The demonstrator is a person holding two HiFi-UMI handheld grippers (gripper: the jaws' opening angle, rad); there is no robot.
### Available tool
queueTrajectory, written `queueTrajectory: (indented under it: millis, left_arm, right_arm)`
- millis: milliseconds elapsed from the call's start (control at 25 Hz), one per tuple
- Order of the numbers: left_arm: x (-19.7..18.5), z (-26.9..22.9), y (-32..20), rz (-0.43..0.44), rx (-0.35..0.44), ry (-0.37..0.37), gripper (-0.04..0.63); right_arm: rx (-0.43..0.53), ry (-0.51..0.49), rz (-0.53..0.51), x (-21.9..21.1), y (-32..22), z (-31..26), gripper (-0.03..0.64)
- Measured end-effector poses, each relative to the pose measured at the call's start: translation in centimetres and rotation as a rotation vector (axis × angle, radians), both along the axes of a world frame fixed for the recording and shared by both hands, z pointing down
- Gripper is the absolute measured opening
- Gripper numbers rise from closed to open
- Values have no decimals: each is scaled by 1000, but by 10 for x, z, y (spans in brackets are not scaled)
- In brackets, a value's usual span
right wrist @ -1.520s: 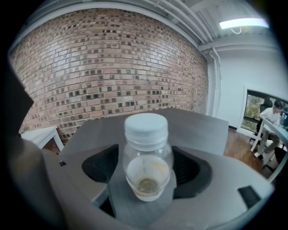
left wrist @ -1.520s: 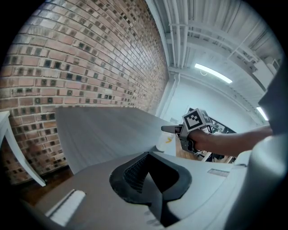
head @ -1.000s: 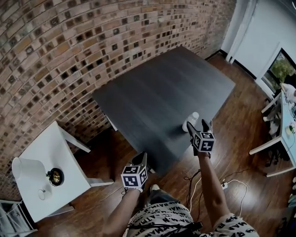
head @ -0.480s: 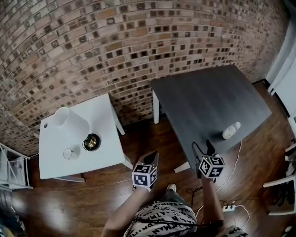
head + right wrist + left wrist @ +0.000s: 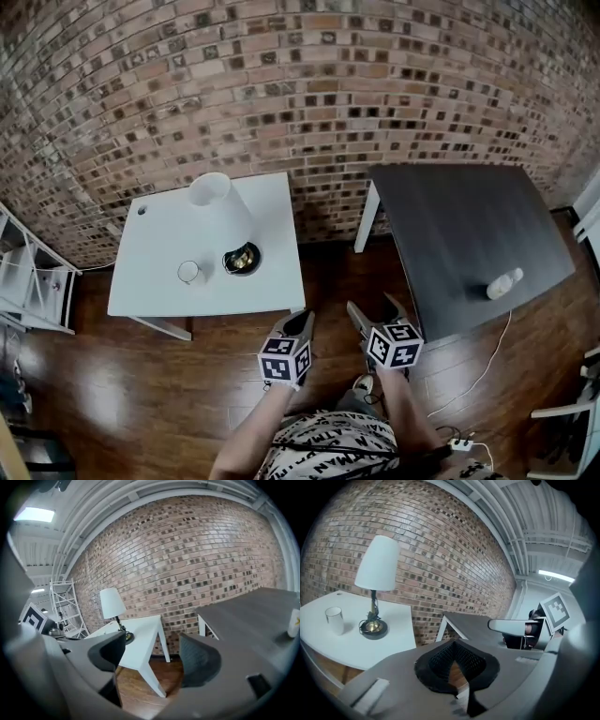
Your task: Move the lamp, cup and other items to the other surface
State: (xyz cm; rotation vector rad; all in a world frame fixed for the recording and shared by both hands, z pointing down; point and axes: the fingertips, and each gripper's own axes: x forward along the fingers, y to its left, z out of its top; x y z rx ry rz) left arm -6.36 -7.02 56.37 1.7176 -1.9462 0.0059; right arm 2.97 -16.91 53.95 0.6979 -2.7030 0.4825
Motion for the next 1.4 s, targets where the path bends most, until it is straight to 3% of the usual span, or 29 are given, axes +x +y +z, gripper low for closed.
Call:
queueTrajectory:
  millis: [240,520,960,1400]
  left_arm:
    - [-29,-2,48,-53,23,11,0]
    - [-45,-4,77,-95,19,47,0]
    - [-57,-9,105,-86,38,52,0]
    - [-95,-14,163,-88,70,32,0]
  right_arm:
    - [-8,22,-91,-37,55,3,348]
    - [-10,38,-119,-52,89,-2,348]
    - [-6,43,-117,-66,122,-5,348]
    - [6,27,-127,-114,180,-8,357]
